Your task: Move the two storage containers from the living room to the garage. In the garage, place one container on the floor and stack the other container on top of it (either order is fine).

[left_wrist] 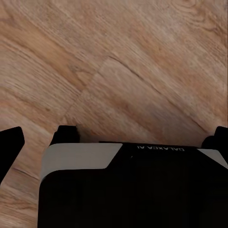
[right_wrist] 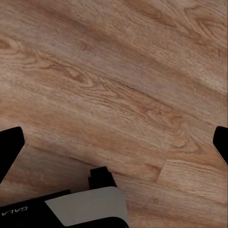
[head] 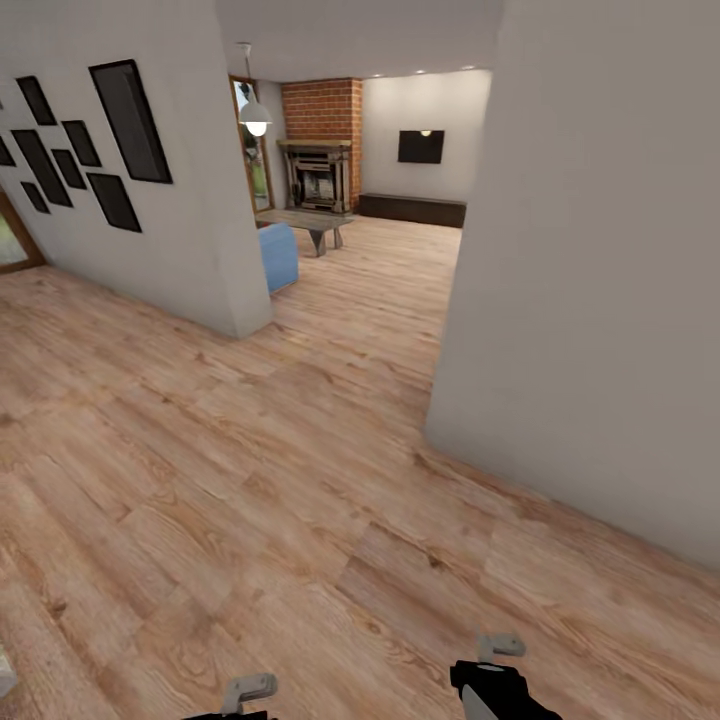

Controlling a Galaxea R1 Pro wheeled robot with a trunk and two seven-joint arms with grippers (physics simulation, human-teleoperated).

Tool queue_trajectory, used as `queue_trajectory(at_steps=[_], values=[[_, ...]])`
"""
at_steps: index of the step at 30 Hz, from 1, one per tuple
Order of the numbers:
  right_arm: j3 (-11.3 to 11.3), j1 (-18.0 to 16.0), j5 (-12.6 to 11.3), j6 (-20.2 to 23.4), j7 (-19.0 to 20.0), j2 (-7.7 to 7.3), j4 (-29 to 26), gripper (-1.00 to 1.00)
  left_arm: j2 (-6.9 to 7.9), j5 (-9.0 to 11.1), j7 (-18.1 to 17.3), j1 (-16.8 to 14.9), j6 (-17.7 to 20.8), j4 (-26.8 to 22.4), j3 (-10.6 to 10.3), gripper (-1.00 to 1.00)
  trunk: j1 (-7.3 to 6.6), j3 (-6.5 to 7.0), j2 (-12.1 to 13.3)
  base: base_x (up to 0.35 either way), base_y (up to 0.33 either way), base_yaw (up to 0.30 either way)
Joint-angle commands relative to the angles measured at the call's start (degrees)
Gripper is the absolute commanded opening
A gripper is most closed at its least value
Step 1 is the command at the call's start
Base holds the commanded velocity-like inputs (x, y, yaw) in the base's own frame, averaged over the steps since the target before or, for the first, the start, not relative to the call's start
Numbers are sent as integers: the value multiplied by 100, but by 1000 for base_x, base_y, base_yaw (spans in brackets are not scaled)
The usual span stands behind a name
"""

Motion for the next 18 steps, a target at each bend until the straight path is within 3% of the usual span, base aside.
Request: queue_trajectory(at_steps=[1,18], values=[[48,-6,-27,36,-44,-6,-12,100,-4,55,-6,-1,37,-9,21,100,4,-6,-4,326,0,258],[49,-6,-27,36,-44,-6,-13,100,-4,56,-6,-1,38,-9,21,100,4,-4,-4,326,0,265]])
